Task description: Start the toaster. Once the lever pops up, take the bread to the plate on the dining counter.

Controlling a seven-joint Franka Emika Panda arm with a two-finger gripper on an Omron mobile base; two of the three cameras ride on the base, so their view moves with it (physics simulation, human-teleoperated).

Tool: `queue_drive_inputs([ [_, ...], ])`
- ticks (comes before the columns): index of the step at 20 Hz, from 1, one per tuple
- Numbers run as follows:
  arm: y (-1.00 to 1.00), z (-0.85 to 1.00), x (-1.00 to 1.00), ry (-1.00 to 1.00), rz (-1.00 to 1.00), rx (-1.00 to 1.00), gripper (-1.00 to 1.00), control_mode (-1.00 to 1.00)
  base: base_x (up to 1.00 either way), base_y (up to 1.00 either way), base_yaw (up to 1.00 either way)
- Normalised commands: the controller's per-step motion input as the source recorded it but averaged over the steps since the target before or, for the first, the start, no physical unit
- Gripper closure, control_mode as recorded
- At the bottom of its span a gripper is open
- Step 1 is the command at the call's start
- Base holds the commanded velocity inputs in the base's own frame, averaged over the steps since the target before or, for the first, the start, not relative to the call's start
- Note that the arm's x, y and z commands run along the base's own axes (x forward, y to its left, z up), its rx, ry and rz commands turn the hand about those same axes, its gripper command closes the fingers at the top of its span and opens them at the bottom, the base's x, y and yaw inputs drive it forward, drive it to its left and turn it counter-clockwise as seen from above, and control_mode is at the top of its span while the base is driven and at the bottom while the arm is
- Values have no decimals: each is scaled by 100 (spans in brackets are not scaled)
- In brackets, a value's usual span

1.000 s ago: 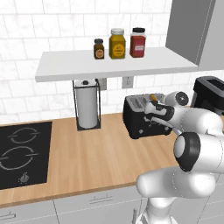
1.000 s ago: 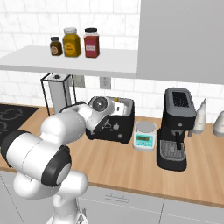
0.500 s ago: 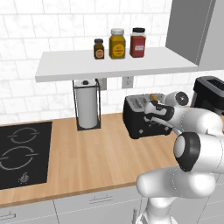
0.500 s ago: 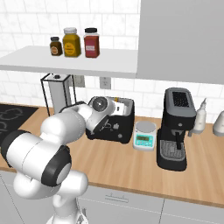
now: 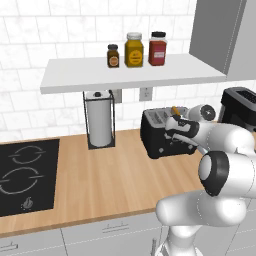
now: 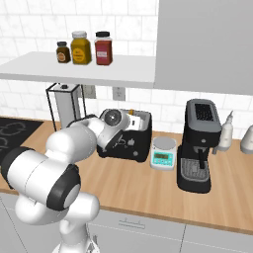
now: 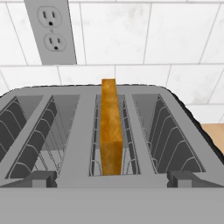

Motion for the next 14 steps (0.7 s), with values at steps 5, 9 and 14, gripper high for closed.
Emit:
queue_drive_inputs([
  [5,0,0,0,0,0,0,-100,-100,0,0,0],
  [9,0,0,0,0,0,0,-100,-100,0,0,0],
  [14,0,0,0,0,0,0,-100,-100,0,0,0],
])
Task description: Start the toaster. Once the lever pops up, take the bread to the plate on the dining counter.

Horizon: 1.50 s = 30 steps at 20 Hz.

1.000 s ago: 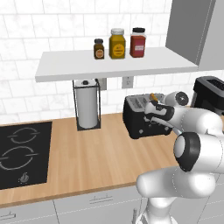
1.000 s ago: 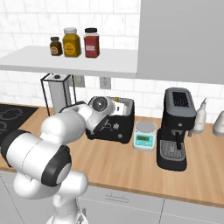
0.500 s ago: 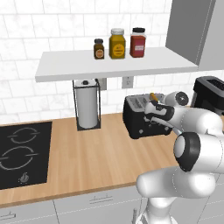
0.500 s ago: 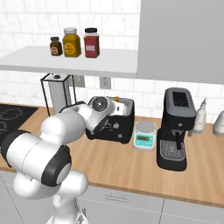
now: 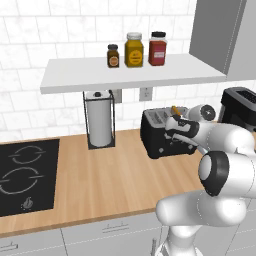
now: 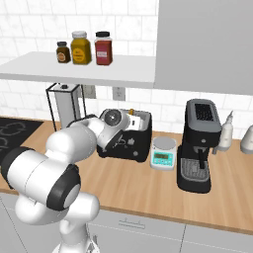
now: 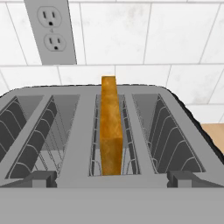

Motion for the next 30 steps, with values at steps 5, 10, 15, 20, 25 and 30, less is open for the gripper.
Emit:
queue_drive_inputs([
  [5,0,0,0,0,0,0,-100,-100,0,0,0],
  [10,0,0,0,0,0,0,-100,-100,0,0,0],
  [15,0,0,0,0,0,0,-100,-100,0,0,0],
  [20,0,0,0,0,0,0,-100,-100,0,0,0],
  [25,0,0,0,0,0,0,-100,-100,0,0,0],
  [30,0,0,0,0,0,0,-100,-100,0,0,0],
])
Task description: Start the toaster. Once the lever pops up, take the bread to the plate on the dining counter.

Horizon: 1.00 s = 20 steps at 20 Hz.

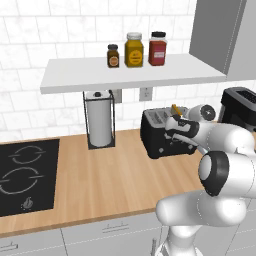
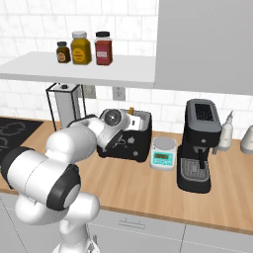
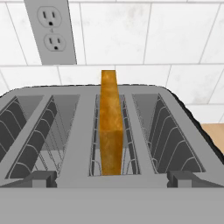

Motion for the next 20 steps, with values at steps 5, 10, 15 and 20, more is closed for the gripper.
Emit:
queue_drive_inputs([
  [5,0,0,0,0,0,0,-100,-100,0,0,0],
  [10,0,0,0,0,0,0,-100,-100,0,0,0],
  [15,0,0,0,0,0,0,-100,-100,0,0,0],
  [20,0,0,0,0,0,0,-100,-100,0,0,0],
])
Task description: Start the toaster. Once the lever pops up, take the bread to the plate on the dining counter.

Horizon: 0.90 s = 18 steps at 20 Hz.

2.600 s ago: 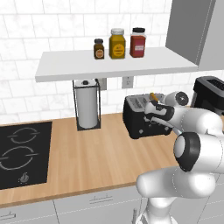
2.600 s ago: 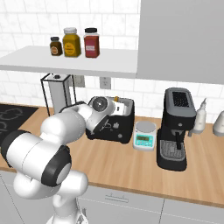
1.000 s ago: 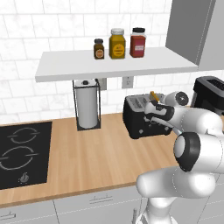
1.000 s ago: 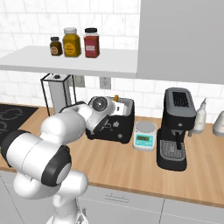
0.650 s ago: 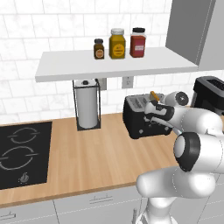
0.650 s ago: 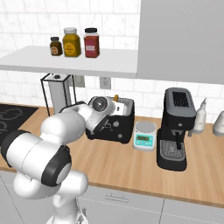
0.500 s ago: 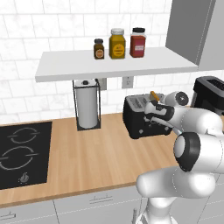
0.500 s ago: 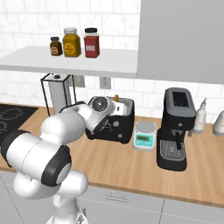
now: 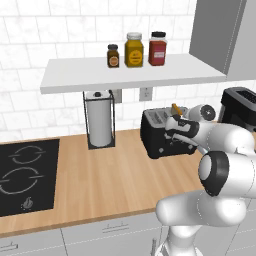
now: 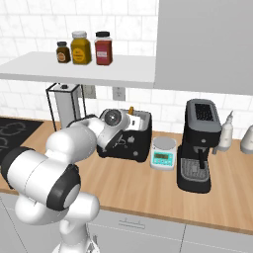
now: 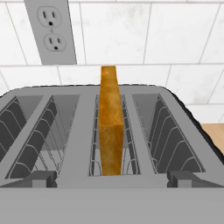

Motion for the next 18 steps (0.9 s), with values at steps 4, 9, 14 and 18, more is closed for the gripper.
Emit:
queue_drive_inputs([
  [4,0,0,0,0,0,0,-100,-100,0,0,0],
  [9,0,0,0,0,0,0,-100,-100,0,0,0],
  [14,0,0,0,0,0,0,-100,-100,0,0,0],
  [18,0,0,0,0,0,0,-100,-100,0,0,0],
])
